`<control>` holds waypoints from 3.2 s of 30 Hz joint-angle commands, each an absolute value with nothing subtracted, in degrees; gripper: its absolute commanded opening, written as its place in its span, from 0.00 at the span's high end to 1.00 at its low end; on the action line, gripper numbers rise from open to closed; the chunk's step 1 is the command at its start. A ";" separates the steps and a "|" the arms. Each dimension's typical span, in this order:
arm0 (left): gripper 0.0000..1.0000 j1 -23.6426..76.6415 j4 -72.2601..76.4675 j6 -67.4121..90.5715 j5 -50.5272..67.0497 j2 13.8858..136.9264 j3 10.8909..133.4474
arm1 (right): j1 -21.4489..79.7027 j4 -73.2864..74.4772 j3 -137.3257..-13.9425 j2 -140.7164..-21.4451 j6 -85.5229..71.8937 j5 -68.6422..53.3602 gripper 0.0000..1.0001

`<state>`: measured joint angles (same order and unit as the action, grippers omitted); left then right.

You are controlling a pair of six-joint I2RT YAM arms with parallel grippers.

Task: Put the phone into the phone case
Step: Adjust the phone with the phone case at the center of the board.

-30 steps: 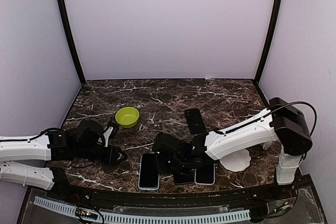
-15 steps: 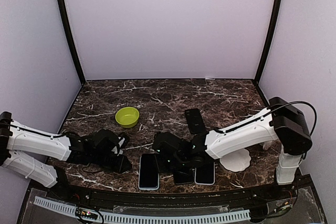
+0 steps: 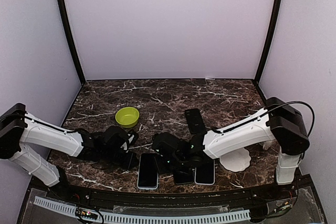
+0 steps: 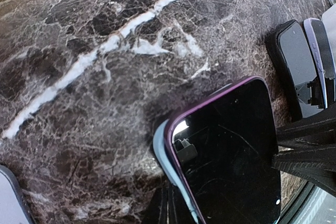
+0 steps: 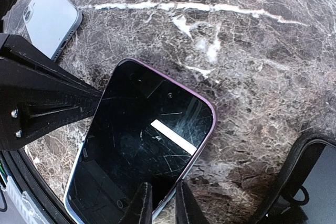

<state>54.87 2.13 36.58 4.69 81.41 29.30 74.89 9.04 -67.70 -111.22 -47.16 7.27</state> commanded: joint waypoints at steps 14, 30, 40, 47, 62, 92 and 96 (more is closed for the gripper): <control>0.99 55.46 3.28 37.80 7.13 79.60 25.85 | 76.23 13.17 -71.50 -112.60 -46.11 7.97 0.68; 0.98 55.57 1.69 39.54 7.32 72.49 22.14 | 83.67 27.18 -77.85 -114.04 -57.76 11.17 0.56; 0.95 57.96 2.23 39.70 9.16 71.78 20.12 | 85.34 29.72 -74.94 -118.42 -64.49 10.05 0.77; 0.95 59.23 3.48 38.99 9.50 72.35 20.69 | 84.75 33.60 -72.33 -115.19 -64.91 13.26 0.79; 0.95 65.44 10.19 38.06 10.42 78.72 25.21 | 80.04 30.72 -75.53 -107.06 -56.57 16.46 0.34; 0.75 51.50 -7.57 20.81 3.09 85.66 46.00 | 86.40 35.99 -84.59 -121.39 -60.75 20.21 0.05; 0.78 51.50 -9.77 18.78 3.60 90.56 48.70 | 86.96 35.60 -84.22 -122.42 -60.75 21.27 0.10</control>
